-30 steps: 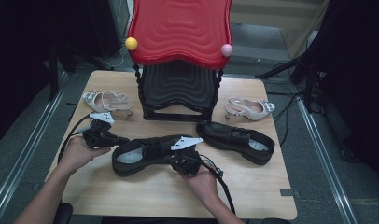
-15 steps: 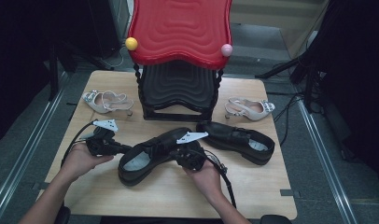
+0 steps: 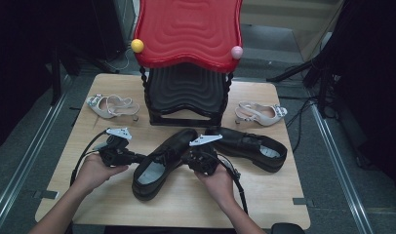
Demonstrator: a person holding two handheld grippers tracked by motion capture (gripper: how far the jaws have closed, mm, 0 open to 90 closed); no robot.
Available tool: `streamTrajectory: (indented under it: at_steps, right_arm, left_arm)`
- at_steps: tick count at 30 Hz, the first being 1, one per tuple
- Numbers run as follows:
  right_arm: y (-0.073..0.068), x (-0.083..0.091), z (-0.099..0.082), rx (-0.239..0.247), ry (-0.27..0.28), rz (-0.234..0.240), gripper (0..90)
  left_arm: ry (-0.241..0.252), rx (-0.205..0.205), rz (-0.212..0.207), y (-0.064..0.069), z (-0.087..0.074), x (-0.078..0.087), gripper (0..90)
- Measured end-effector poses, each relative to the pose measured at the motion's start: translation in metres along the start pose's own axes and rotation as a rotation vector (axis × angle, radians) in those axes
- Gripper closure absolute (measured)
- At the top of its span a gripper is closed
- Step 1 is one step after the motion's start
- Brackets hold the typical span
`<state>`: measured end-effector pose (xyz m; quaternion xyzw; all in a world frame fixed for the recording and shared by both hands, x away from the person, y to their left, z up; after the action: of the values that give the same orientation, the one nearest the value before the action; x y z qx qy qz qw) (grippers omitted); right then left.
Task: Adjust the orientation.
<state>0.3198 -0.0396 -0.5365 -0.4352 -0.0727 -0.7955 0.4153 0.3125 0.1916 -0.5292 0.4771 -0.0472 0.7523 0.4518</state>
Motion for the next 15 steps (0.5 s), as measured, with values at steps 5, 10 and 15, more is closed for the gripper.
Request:
streamTrajectory:
  at_steps: [5, 10, 15]
  right_arm:
    - [0.002, 0.002, 0.0, -0.008, -0.006, -0.012, 90.0]
    - [0.004, 0.004, -0.001, -0.018, -0.005, -0.009, 90.0]
    - [-0.001, 0.008, -0.001, -0.006, 0.003, 0.006, 90.0]
  left_arm:
    - [0.013, -0.004, -0.033, 0.007, 0.003, -0.004, 90.0]
    - [0.001, -0.007, 0.029, 0.008, 0.004, -0.01, 90.0]
    - [-0.036, 0.003, 0.05, 0.002, 0.003, -0.017, 89.9]
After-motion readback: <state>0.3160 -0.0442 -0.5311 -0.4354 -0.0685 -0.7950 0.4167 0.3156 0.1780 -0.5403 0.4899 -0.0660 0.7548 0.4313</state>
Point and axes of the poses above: each handheld gripper's, and its own axes: x roughly backward along the jaws, z roughly out of its top, y roughly to its right, the point moved 5 cm from there along -x, roughly forward along the jaws, and after that the axes turned 5 degrees about -y, right-handed, at the moved point
